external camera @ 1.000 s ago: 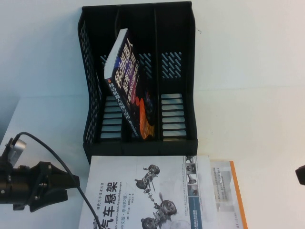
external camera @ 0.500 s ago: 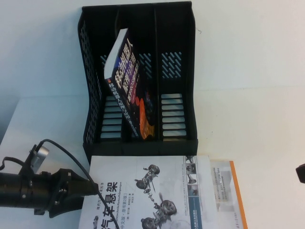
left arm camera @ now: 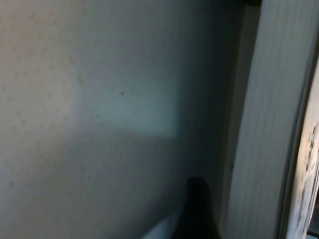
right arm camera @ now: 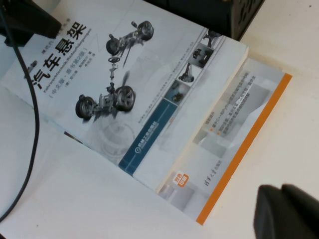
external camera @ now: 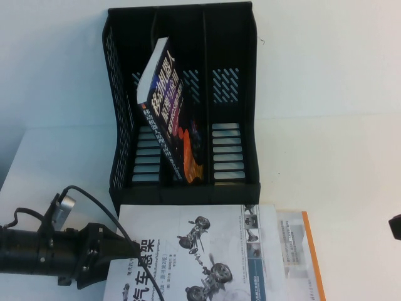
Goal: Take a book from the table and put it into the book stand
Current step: Pick up the book with your left arm
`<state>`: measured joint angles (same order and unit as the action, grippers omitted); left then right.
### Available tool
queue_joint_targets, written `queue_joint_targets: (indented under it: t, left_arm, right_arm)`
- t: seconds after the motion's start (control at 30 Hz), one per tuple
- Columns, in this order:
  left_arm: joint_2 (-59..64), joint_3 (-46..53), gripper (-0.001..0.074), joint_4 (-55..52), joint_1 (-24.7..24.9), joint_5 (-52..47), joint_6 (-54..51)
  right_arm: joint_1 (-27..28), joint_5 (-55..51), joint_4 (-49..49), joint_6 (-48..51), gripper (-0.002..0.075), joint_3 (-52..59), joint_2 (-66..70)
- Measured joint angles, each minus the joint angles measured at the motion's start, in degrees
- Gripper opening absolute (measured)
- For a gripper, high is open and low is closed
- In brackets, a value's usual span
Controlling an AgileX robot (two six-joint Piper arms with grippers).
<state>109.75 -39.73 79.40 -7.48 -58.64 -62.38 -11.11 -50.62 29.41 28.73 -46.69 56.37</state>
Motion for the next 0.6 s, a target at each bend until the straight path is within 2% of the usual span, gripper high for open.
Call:
queue_joint_targets:
  t: [0.27,0.6]
  left_arm:
    - [0.00,0.00,0.0446,0.67,0.00,-0.48,-0.65]
    - [0.00,0.00,0.0437,0.67,0.00,-0.48,-0.77]
  right_arm:
    - [0.00,1.48,0.00,-0.70,-0.0002,0.04,0.00]
    - [0.00,2.43,0.12,-0.93,-0.0002,0.13,0.00]
